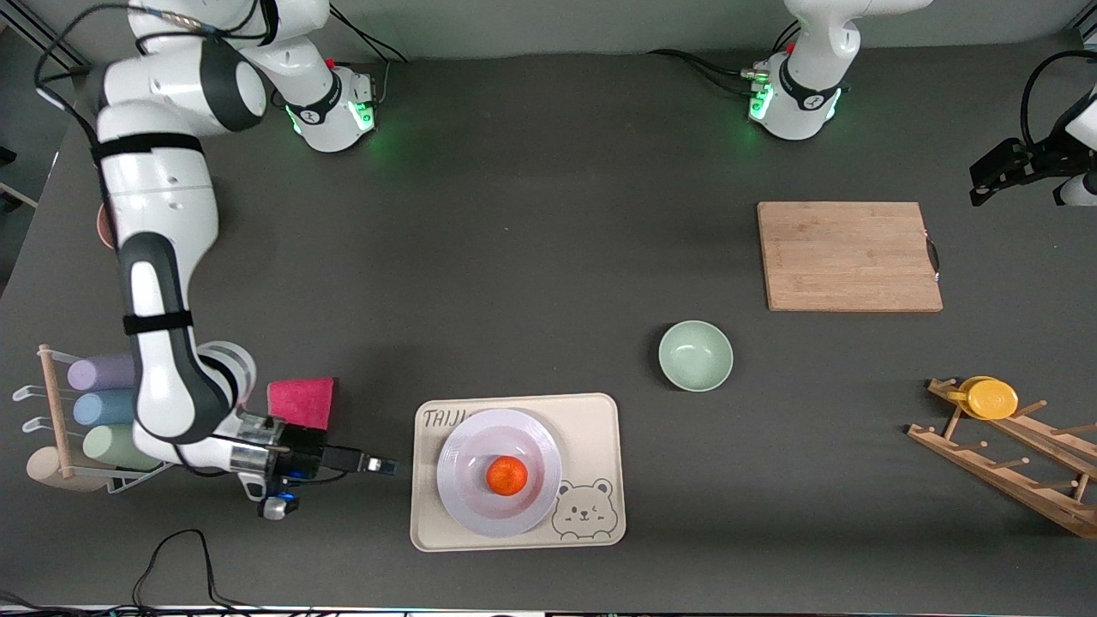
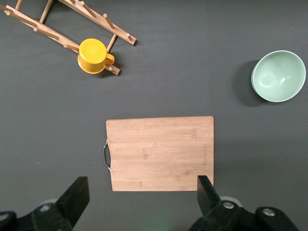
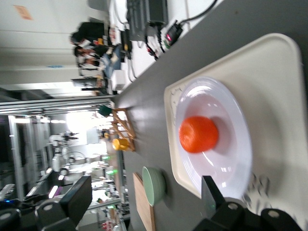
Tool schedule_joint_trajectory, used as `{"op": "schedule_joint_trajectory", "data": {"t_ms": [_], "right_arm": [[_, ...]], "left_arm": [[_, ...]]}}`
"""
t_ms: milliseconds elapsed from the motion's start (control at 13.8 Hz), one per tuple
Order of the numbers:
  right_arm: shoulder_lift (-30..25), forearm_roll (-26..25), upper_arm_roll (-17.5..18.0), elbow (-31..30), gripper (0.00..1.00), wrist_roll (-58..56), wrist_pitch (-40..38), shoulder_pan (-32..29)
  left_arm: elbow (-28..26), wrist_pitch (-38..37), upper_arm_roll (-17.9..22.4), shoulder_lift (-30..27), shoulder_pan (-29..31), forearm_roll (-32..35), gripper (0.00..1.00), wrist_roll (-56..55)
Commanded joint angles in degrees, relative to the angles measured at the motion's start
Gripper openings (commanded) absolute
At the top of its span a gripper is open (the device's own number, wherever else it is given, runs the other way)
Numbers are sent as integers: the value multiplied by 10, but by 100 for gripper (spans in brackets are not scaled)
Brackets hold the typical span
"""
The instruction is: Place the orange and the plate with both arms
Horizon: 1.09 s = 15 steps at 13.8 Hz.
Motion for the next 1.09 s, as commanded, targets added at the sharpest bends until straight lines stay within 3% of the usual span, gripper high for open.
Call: {"op": "schedule_joint_trajectory", "data": {"t_ms": [0,290,724,869,1014], "right_arm": [[-143,-138,-1,-124,100,75,0,-21],[-246,-294,-1,-190,100,109,-1,-40],[-385,-617,-1,-208,100,131,-76,-56],[-414,-686,-1,-201,100,131,-94,-59],[-435,-714,-3,-193,100,130,-133,-60]], "left_arm": [[-3,-1,-2,-6,1,9,100,-6],[0,-18,-1,-9,1,-2,100,-3],[16,-32,11,-12,2,-27,100,-4],[17,-32,11,-13,2,-24,100,-1],[16,-32,11,-17,2,-21,100,0]]}}
